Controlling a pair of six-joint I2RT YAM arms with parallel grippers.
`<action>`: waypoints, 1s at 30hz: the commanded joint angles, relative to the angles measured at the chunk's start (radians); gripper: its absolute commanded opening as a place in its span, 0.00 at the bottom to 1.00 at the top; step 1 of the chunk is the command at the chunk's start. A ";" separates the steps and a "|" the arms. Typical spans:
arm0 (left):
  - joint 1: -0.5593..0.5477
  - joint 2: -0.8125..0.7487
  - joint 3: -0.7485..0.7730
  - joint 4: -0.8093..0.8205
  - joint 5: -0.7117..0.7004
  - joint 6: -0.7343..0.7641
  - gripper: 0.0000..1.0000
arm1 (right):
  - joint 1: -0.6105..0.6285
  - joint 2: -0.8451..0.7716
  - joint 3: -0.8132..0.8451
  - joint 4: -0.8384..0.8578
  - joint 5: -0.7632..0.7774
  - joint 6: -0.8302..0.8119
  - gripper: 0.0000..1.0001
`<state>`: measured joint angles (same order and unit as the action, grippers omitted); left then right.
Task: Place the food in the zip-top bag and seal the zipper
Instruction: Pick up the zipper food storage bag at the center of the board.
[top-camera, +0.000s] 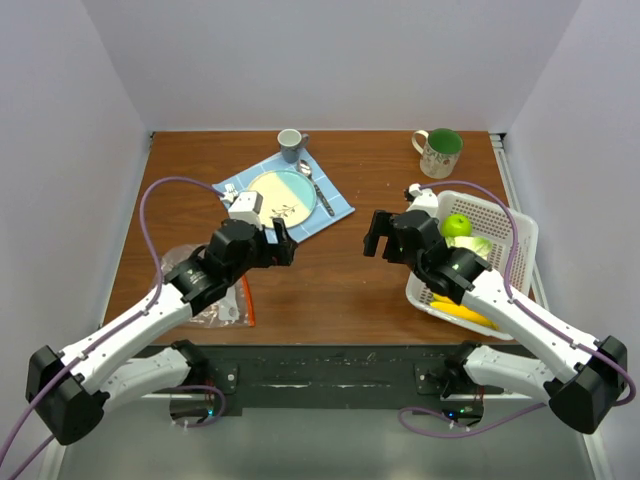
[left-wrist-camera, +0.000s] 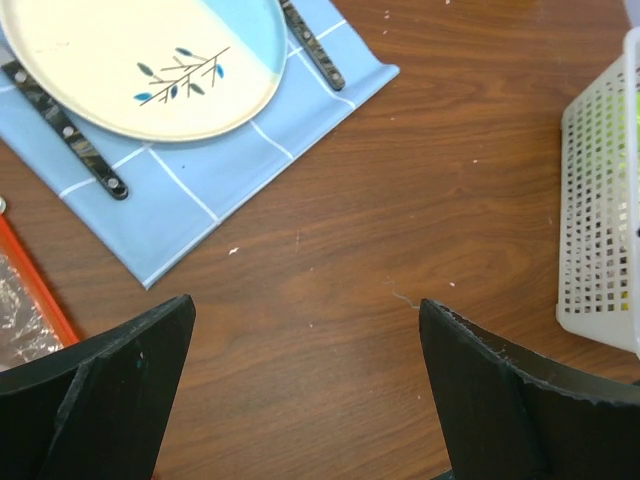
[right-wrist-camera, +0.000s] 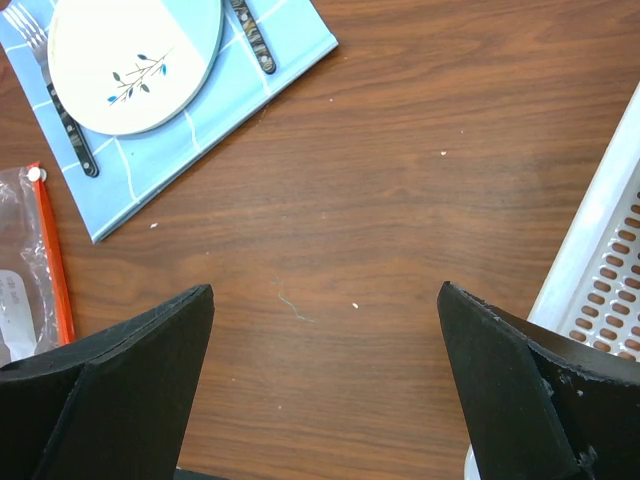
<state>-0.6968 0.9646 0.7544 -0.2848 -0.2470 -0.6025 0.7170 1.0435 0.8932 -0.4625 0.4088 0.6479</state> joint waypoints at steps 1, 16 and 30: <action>-0.001 0.006 -0.006 -0.039 -0.052 -0.072 1.00 | 0.001 -0.013 0.029 0.012 0.006 0.006 0.99; 0.126 0.059 -0.033 -0.198 -0.308 -0.358 0.92 | -0.001 -0.039 -0.037 0.082 -0.123 -0.037 0.99; 0.141 0.281 -0.043 -0.332 -0.612 -0.551 0.85 | -0.001 0.013 -0.122 0.189 -0.280 0.004 0.98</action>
<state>-0.5583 1.1908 0.7155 -0.5751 -0.6979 -1.0599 0.7170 1.0439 0.7860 -0.3473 0.1844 0.6331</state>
